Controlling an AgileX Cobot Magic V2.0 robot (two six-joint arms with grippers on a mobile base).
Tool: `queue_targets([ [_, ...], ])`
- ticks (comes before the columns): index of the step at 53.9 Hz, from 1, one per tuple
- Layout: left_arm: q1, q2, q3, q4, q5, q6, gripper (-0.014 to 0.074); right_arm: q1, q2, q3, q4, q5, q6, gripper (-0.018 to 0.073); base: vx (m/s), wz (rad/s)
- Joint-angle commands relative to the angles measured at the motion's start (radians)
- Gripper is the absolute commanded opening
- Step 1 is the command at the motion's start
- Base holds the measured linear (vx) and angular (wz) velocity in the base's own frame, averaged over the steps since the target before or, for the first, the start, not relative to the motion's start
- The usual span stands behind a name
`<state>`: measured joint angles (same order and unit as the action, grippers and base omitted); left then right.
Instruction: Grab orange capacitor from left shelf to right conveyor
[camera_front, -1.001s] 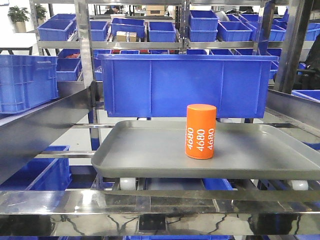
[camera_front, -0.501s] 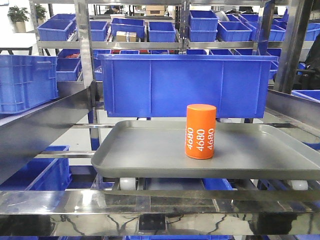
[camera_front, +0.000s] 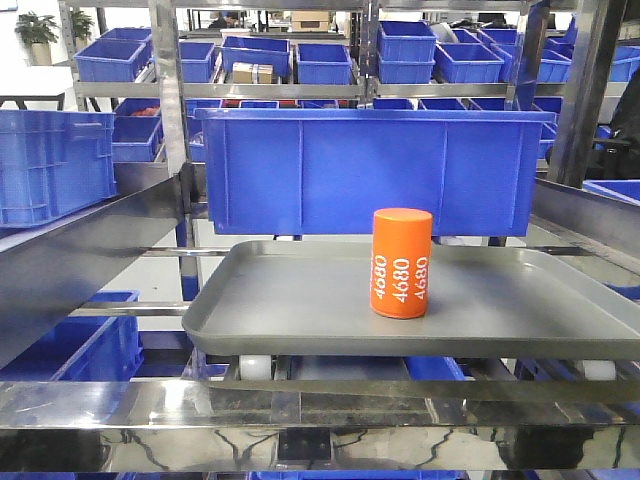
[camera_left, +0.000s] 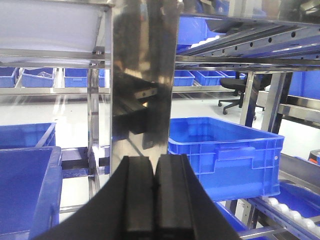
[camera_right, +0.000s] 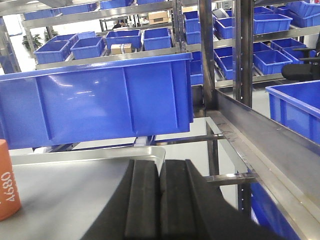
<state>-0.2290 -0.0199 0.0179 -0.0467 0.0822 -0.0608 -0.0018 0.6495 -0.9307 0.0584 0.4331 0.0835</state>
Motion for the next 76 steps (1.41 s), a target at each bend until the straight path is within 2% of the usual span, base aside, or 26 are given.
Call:
queue_targets([
  [1, -0.008, -0.005, -0.03, -0.005, -0.082, -0.006, -0.0006, -0.006, 0.0, -0.032, -0.006, -0.086, -0.011, 0.0058, 0.0, 0.0],
  [7, -0.008, -0.005, -0.03, -0.005, -0.082, -0.006, -0.0006, -0.006, 0.0, -0.032, -0.006, -0.086, -0.045, 0.0165, 0.0, 0.0],
  [12, -0.008, -0.005, -0.03, -0.005, -0.082, -0.006, -0.0006, -0.006, 0.0, -0.032, -0.002, -0.085, -0.083, 0.0312, 0.0, 0.0],
  [21, -0.008, -0.005, -0.03, -0.005, -0.082, -0.006, -0.0006, -0.006, 0.0, -0.032, -0.002, -0.103, -0.083, 0.0568, 0.0, 0.0],
  [29, -0.008, -0.005, -0.03, -0.005, -0.082, -0.006, -0.0006, -0.006, 0.0, -0.032, 0.042, -0.13, -0.074, 0.0676, 0.0, 0.0],
  [34, -0.008, -0.005, -0.03, -0.005, -0.082, -0.006, -0.0006, -0.006, 0.003, -0.032, 0.092, -0.125, -0.103, 0.068, 0.0, 0.0],
  [38, -0.008, -0.005, -0.03, -0.005, -0.082, -0.006, -0.0006, 0.009, 0.01, -0.032, 0.166, -0.114, -0.175, 0.0671, 0.0, 0.0],
  [48, -0.008, -0.005, -0.03, -0.005, -0.082, -0.006, -0.0006, 0.169, 0.09, -0.034, 0.353, -0.129, -0.4, 0.0638, 0.0, 0.0],
  [53, -0.008, -0.005, -0.03, -0.005, -0.082, -0.006, -0.0006, 0.234, 0.144, -0.034, 0.426, -0.164, -0.462, 0.0624, 0.0, 0.0],
  [65, -0.008, -0.005, -0.03, -0.005, -0.082, -0.006, -0.0006, 0.311, 0.276, -0.066, 0.497, -0.178, -0.577, 0.0612, 0.0, 0.0],
  [76, -0.008, -0.005, -0.03, -0.005, -0.082, -0.006, -0.0006, 0.343, 0.4, -0.189, 0.501, -0.125, -0.591, 0.0608, 0.0, 0.0],
])
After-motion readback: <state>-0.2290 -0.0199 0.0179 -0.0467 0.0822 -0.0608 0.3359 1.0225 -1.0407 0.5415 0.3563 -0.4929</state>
